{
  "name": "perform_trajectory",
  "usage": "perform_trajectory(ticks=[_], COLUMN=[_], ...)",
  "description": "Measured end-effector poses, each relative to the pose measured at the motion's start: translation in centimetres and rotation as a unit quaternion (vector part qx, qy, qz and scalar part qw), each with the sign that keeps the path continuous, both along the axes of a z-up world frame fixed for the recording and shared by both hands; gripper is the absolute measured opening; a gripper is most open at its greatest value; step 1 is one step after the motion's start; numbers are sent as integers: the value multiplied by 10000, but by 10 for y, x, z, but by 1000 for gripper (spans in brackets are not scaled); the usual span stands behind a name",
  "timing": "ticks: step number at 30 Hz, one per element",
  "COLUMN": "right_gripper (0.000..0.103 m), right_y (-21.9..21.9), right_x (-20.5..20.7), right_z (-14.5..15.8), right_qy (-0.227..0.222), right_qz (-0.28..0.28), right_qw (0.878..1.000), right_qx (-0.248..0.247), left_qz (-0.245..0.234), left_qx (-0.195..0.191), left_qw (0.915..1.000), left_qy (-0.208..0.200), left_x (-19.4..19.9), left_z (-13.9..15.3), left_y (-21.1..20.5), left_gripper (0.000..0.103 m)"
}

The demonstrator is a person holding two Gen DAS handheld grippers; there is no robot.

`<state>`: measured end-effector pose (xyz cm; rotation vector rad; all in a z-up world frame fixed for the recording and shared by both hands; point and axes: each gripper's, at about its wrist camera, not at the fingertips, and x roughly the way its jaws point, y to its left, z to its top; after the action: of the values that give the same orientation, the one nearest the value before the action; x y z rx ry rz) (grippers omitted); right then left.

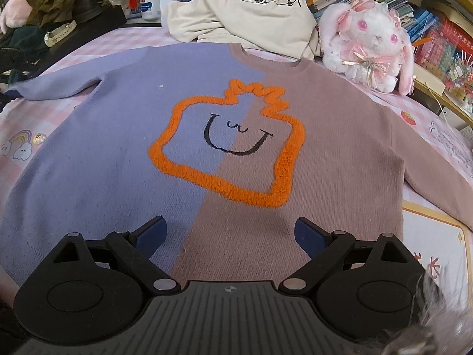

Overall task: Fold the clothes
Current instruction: 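Grasp the lavender sleeve cuff with the left tool, then carry the lavender sleeve across the sweater chest with the left tool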

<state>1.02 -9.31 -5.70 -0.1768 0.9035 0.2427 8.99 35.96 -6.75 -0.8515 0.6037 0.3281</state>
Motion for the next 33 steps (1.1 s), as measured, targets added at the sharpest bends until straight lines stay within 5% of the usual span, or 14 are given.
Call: perform_trajectory(ticks=[2,5,13,20,25,33], right_gripper=[94,94,94,94,94,94], right_y=[-1,-1,-4,-8,-17,-39], right_x=[1,-1,-6,-14,-21,-34], right_z=[0,0,0,2,3,6], right_qy=[0,10,35,5,-7,-82], right_qz=[12,22,41,47,-41,-214], right_qw=[10000,10000,10000,10000,10000,9997], right_qx=[-1,6,22,-9,5,57], left_qz=[-77,72,505,683,398,-484], left_qx=[122,29,-777,-802,-267,847], left_qw=[9999,9999,9956,9944,9986,9951], left_qy=[44,64,-130,73,217,-180], left_x=[2,1,-6,-6,-2,4], left_z=[1,0,-10,-15,-2,41], left_y=[-2,5,29,33,20,-32], left_gripper=[51,37,34,5,3,3])
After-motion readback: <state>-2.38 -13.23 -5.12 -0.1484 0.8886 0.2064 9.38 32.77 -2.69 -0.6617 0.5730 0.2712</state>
